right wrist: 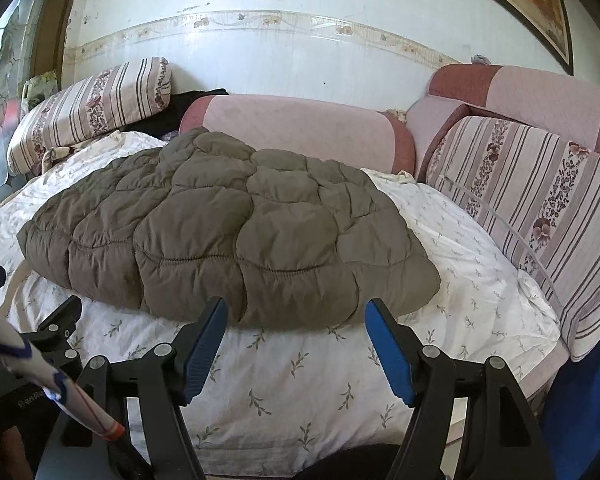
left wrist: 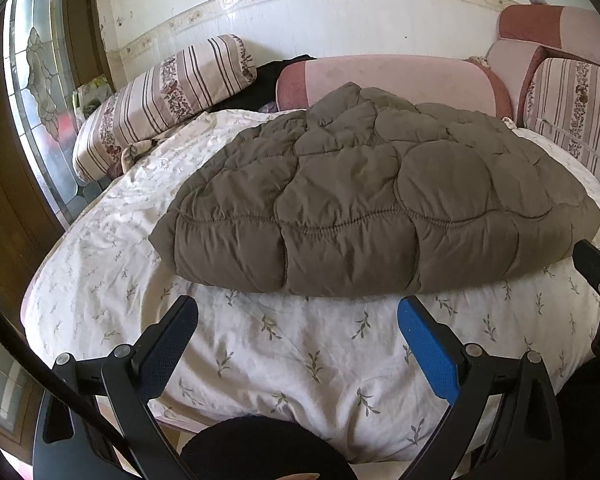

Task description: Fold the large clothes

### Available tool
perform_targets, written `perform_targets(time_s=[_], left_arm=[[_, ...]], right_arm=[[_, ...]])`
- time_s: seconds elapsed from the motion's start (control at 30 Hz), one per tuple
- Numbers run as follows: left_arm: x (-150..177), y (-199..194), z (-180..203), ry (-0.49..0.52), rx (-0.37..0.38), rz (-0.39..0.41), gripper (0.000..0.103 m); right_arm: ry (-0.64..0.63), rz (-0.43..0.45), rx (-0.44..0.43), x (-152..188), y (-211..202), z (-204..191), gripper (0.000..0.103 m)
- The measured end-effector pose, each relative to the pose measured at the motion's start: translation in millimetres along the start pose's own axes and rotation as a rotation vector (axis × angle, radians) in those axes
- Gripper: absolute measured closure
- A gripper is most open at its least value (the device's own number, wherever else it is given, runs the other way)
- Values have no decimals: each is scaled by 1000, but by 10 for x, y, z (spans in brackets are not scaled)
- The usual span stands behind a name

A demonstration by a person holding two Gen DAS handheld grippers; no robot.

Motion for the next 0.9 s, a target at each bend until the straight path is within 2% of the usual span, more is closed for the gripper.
perform_targets(time_s=[0.17, 0.33, 0.67, 0.77, 0.9], left_arm=[[-26, -47, 3, -3, 23, 12, 3], [-85, -152, -6, -10, 37, 34, 3], [-211, -338, -160, -50, 23, 87, 3], [-195, -324, -197, -54, 14, 82, 3], [-181, -298, -211, -60, 11, 71, 3]], right_arm=[[9, -9, -2, 2, 15, 16, 27], [-1, 29, -3, -104, -93, -18, 26], [12, 75, -16, -253, -324, -18, 22], [6, 91, -11, -278, -372, -31, 21], [8, 69, -15, -230, -326, -34, 21]])
Point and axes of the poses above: each gripper's, at about its wrist camera, not at the fingertips, and y roughly the way its jaws point, z to its right, x to its underside, the point moved 9 cm from there along y, roughly the way its jaws point
